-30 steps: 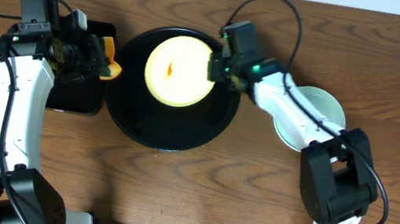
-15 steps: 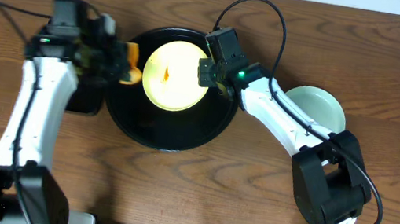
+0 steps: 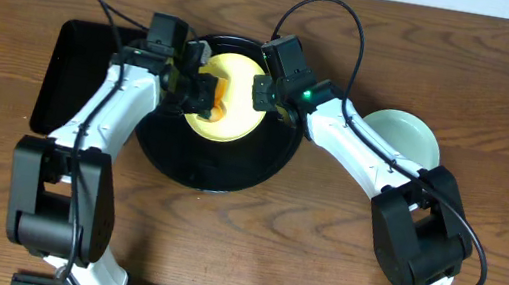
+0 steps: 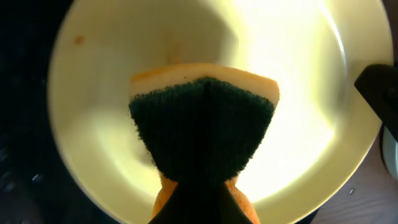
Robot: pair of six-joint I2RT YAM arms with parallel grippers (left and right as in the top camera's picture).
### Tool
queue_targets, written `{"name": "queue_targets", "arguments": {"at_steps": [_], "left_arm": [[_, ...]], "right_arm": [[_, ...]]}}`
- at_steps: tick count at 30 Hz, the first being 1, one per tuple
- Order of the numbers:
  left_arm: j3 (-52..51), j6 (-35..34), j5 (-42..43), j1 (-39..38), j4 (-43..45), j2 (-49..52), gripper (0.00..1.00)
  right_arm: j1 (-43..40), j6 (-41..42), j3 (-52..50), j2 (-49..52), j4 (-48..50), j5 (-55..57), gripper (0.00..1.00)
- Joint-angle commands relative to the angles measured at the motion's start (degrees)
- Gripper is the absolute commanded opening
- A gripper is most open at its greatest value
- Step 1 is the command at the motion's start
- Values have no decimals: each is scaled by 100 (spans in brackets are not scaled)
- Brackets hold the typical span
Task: Clean dirty plates on tray and stack at the side
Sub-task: 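Scrub the yellow plate with the sponge in the left gripper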
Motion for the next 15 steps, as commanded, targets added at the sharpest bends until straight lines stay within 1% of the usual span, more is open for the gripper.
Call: {"name": "queue_targets", "arguments": {"at_steps": [1, 5, 9, 15], "left_arm": [[-9, 289, -68, -57, 197, -7, 8], [-9, 483, -79, -61, 426, 42, 8], [-9, 479, -201, -61, 693, 258, 8], [-9, 527, -192, -68, 767, 525, 8]], "right_arm": [[24, 103, 17, 72, -31, 57, 1], [42, 105, 17, 72, -83, 59, 1], [61, 105, 17, 72, -87, 57, 1], [61, 103, 17, 72, -107, 57, 1]]}}
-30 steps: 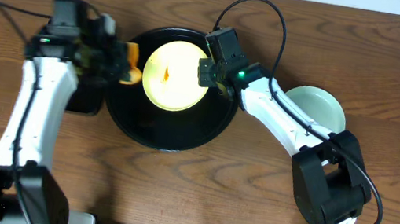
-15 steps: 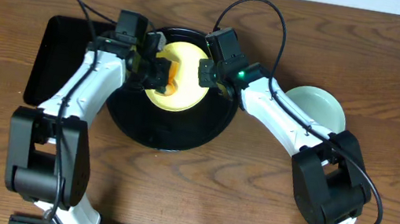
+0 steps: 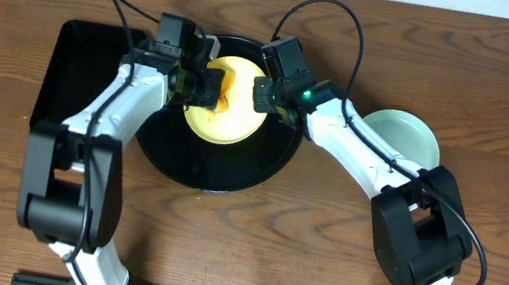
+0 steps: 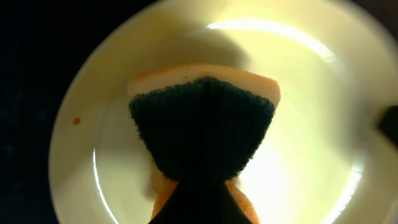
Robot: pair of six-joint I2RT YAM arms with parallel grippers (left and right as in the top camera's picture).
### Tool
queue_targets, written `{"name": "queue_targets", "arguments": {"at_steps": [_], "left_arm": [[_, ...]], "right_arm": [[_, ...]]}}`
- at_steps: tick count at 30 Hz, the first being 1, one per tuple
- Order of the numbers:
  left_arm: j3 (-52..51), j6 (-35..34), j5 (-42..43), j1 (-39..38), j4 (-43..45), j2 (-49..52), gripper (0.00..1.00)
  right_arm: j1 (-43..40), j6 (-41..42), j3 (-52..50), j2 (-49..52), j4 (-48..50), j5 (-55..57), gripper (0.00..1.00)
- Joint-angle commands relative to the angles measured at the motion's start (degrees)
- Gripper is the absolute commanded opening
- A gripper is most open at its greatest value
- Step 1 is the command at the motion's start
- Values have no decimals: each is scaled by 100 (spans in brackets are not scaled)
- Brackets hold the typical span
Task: Clean dirty plates on tray and stack at the side
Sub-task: 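Scrub the yellow plate with the sponge in the left gripper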
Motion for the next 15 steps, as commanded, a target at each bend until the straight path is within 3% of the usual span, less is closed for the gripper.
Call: {"name": "queue_targets", "arguments": {"at_steps": [1, 15], "left_arm": [[-4, 234, -57, -9, 9, 94, 8], [-2, 136, -1410, -9, 15, 94, 8]], "right_arm": [[61, 105, 17, 72, 13, 57, 1], [61, 105, 17, 72, 9, 55, 1]]}}
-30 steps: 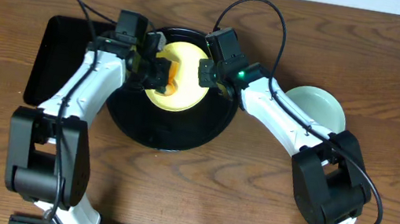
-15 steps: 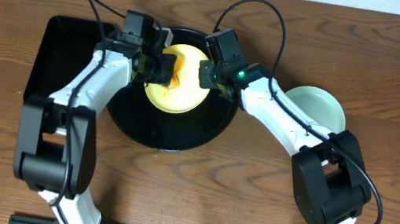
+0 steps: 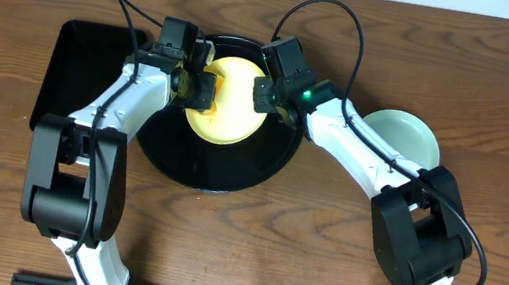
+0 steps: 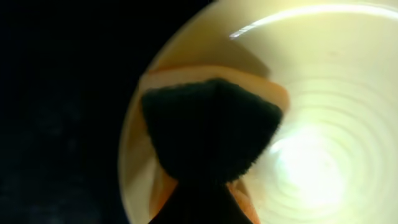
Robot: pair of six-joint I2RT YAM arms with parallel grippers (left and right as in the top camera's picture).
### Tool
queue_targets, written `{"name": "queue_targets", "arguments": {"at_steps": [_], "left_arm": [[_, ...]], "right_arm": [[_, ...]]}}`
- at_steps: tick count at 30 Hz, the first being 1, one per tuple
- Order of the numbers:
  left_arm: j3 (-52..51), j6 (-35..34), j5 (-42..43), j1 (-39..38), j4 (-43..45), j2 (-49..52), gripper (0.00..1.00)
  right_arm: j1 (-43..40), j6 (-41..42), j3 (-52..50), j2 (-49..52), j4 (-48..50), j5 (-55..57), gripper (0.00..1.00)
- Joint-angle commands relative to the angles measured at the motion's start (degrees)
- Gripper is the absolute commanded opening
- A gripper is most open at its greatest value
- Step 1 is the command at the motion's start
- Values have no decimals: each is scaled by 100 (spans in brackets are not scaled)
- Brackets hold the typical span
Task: Clean dirty plates on tray and stack at the side
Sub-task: 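Scrub the yellow plate with the sponge in the left gripper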
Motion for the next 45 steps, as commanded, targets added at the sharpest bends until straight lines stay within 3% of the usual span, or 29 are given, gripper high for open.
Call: {"name": "queue_targets", "arguments": {"at_steps": [1, 11, 18, 21, 23, 27, 39, 45], "left_arm": [[0, -170, -457, -4, 42, -42, 8], [7, -354, 824, -376, -216, -42, 8], [7, -511, 894, -651, -378, -42, 8], [7, -1054, 483, -612, -424, -42, 8], [7, -1600, -326, -605, -542, -42, 8], [7, -2264, -1180, -608, -820, -42, 8], [7, -2599, -1373, -608, -894, -42, 8], [0, -2664, -1351, -619, -894, -42, 8]], "right_arm": [[61, 105, 17, 72, 11, 37, 1], [61, 105, 17, 72, -11, 37, 1], [61, 105, 17, 72, -11, 39, 1], [61, 105, 17, 72, -13, 37, 1], [61, 105, 17, 72, -13, 37, 1], [59, 105, 17, 72, -11, 39, 1], [20, 107, 17, 284, -2, -188, 1], [-90, 109, 17, 612, 212, -684, 26]]}}
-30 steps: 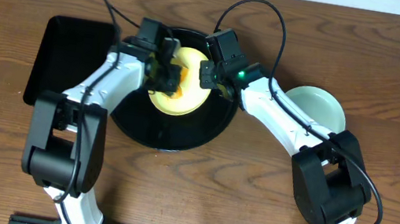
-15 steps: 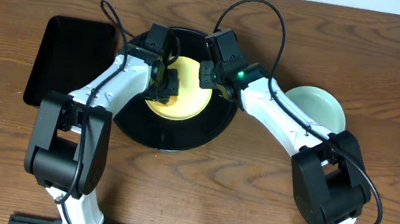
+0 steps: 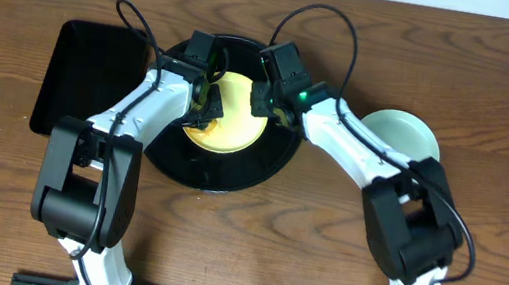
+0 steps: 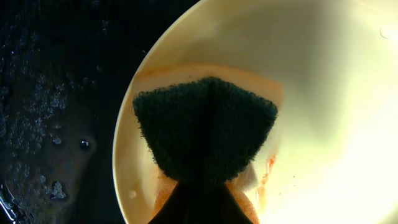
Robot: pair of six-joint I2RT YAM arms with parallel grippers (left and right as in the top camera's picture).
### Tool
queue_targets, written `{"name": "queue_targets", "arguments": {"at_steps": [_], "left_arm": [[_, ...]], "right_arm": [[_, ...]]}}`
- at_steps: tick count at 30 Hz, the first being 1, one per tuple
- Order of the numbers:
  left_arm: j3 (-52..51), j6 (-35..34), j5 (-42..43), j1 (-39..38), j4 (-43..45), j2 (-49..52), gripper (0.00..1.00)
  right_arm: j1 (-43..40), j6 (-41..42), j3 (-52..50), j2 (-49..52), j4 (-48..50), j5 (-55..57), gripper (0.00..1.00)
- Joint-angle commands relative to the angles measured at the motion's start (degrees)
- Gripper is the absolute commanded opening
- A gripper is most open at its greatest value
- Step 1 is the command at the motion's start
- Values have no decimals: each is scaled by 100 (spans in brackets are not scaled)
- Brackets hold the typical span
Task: Clean dirty plates on tray and stack at the side
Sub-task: 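Scrub the yellow plate with the sponge in the left gripper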
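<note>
A yellow plate (image 3: 236, 120) lies on the round black tray (image 3: 215, 169). My left gripper (image 3: 206, 107) is shut on an orange sponge (image 4: 205, 134), whose dark green scrub face is folded against the plate's left part. The left wrist view shows the plate (image 4: 317, 93) with orange smears (image 4: 271, 165) beside the sponge. My right gripper (image 3: 274, 102) sits at the plate's right rim and seems to be shut on it. Its fingertips are hard to make out.
A pale green plate (image 3: 405, 135) rests on the wood to the right of the round tray. A rectangular black tray (image 3: 82, 76) lies at the far left. The round tray's floor (image 4: 56, 130) is wet with droplets.
My left gripper and the sponge have shifted from the plate's upper left edge down to its left-centre. Orange smears now show beside the sponge. The right gripper has stayed at the rim.
The sponge was first pressed on the plate's left-centre, with my right gripper at the right rim. Then it was nearer the plate's top, then at its upper left edge. Now it is back on the left part, with the right gripper unchanged throughout.
</note>
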Motion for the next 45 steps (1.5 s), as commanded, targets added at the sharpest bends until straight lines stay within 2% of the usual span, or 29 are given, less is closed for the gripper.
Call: {"name": "queue_targets", "arguments": {"at_steps": [1, 8, 10, 11, 13, 15, 24, 30, 34, 39, 43, 45], "left_arm": [[0, -129, -131, -4, -15, -42, 8], [-2, -236, -87, -7, -17, -42, 8], [-7, -236, -83, -7, -22, -42, 8], [-11, -234, -57, -7, -22, -42, 8], [-31, -234, 72, -7, -20, -39, 8], [-55, -232, 186, -7, -22, -39, 8], [-223, -208, 452, -37, 55, 153, 7], [-225, 140, 671, -411, 85, 356, 8], [-223, 157, 111, -461, 466, 354, 8], [-223, 155, -1259, -310, 1082, 354, 8], [-225, 155, -2326, -275, 1156, 367, 7], [-225, 146, -2387, -278, 1067, 367, 8]], "right_arm": [[-61, 9, 17, 234, 107, -332, 29], [-168, 216, 17, 509, 192, -326, 33], [-208, 232, 17, 660, 243, -367, 32], [-216, 269, 17, 732, 267, -420, 27], [-240, 439, 17, 866, 293, -579, 9], [-278, 619, 20, 951, 289, -669, 1], [-310, 697, 20, 1005, 212, -717, 1], [-317, 697, 20, 1005, 179, -717, 1], [-313, 697, 20, 1005, 177, -719, 1], [-313, 697, 20, 1005, 146, -719, 1], [-313, 697, 20, 1005, 138, -719, 1], [-313, 697, 20, 1005, 140, -719, 1]]}}
